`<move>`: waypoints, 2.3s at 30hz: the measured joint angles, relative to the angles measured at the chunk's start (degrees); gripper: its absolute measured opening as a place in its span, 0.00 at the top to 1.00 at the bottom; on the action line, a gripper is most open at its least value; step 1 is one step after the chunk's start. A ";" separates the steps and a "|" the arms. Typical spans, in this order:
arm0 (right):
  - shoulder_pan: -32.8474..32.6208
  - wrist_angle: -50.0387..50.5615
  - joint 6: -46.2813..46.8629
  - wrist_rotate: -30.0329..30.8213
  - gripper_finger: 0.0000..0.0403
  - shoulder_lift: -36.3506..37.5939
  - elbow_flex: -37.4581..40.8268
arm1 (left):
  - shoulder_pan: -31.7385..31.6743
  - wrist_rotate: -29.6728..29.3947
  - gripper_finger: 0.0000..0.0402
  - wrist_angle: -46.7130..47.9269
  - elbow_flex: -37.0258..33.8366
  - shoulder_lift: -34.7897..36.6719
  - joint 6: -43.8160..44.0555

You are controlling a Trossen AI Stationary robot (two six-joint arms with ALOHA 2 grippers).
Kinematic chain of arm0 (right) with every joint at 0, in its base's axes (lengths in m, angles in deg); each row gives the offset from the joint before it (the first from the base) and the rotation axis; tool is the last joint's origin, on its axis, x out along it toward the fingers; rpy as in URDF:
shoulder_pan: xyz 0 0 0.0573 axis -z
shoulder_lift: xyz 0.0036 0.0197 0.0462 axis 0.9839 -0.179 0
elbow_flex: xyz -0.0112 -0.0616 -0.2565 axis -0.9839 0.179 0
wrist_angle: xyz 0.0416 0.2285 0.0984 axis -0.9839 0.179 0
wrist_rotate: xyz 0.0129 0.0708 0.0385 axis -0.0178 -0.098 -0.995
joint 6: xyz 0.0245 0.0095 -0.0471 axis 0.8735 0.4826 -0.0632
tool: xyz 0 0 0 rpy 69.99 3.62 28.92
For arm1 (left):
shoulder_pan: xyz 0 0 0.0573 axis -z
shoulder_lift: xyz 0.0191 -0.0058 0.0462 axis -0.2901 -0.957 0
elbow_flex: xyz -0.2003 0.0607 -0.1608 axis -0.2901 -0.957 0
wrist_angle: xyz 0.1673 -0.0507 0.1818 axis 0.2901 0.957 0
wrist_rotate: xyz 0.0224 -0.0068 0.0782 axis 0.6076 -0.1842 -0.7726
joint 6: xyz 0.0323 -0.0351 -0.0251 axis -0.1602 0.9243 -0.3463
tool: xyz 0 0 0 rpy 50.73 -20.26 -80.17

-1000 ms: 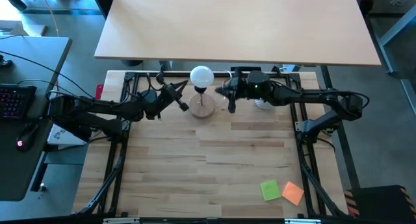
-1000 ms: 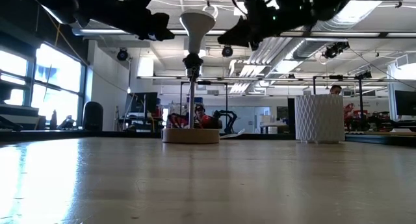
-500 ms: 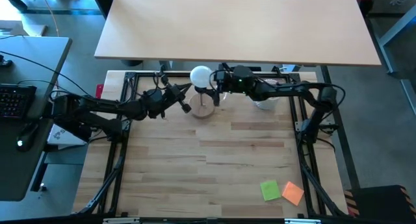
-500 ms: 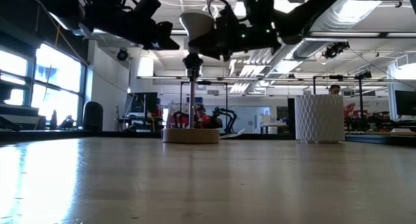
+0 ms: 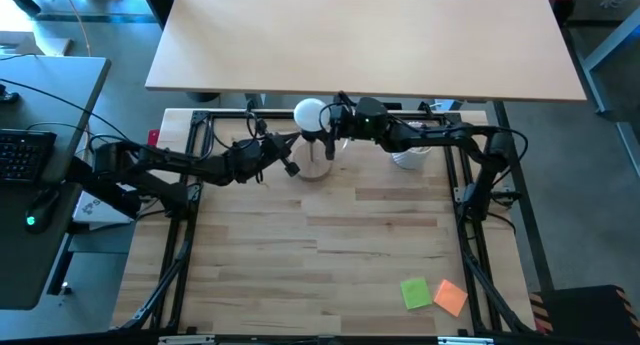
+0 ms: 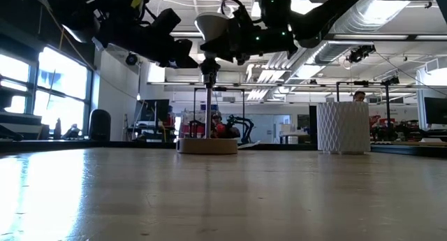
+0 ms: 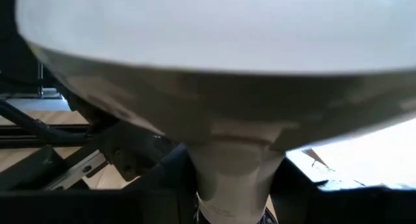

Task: Screw lightbulb
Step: Insert the lightbulb into the lamp

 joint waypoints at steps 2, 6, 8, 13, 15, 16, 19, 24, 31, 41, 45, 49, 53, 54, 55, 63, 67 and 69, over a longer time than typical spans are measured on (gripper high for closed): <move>0.01 0.18 0.85 0.05 0.67 0.25 0.02 | -0.04 1.04 1.00 -0.28 0.00 -0.33 0.02; 0.01 1.17 2.58 0.08 0.67 0.58 -0.32 | -0.04 1.54 1.00 -0.75 0.00 -0.84 0.02; -0.12 3.23 2.92 0.12 0.67 0.58 -1.62 | -0.04 1.71 1.00 -0.88 0.00 -0.86 0.02; -0.90 10.81 4.19 0.88 0.67 0.60 -6.15 | 0.04 2.37 1.00 -1.09 0.00 -0.86 -0.39; -1.28 15.69 4.43 2.39 0.67 0.66 -8.39 | 0.04 3.21 1.00 -0.96 0.02 -0.86 -0.39; -1.62 17.54 4.57 3.84 0.67 0.68 -9.27 | 0.06 3.34 1.00 -0.92 0.04 -0.86 -0.39; -3.13 18.47 1.34 7.36 0.67 0.73 -9.75 | 0.45 3.17 1.00 -0.51 0.04 -0.86 -0.73; -6.60 15.74 -1.43 10.75 0.67 2.09 -9.09 | 2.22 2.26 1.00 1.81 -0.58 -1.11 -2.84; -9.33 15.29 -2.38 14.05 0.67 7.42 -5.19 | 4.22 1.09 1.00 4.56 -2.34 -1.17 -1.28; -6.67 16.59 -3.45 17.32 0.67 17.14 0.95 | 5.24 0.97 1.00 3.66 -2.27 -1.03 -0.27; -6.79 18.54 -3.03 17.61 0.67 22.23 6.39 | 2.61 7.58 0.97 1.52 -2.27 -2.20 0.44; -8.91 17.67 0.00 17.99 0.67 28.12 13.45 | -1.48 14.94 0.85 -3.97 -1.44 -7.18 0.57; -12.39 15.21 1.98 22.63 0.67 31.67 20.52 | -4.97 21.73 0.68 -7.54 3.25 -16.00 0.50; -13.21 13.43 2.23 23.81 0.67 32.41 21.76 | -5.65 22.18 0.65 -7.29 5.37 -18.51 0.50; -13.89 12.24 2.39 24.75 0.67 33.07 22.80 | -6.32 22.12 0.61 -7.20 7.42 -20.82 0.57; -17.57 10.34 1.78 28.34 0.67 33.91 24.65 | -11.02 24.58 0.50 -4.15 22.10 -32.43 7.46; -17.94 10.59 1.31 28.49 0.67 33.91 24.64 | -11.61 29.38 0.54 0.05 26.98 -34.91 8.53; -17.92 10.24 1.40 28.58 0.67 33.91 24.57 | -11.61 28.84 0.58 1.35 28.38 -35.39 8.96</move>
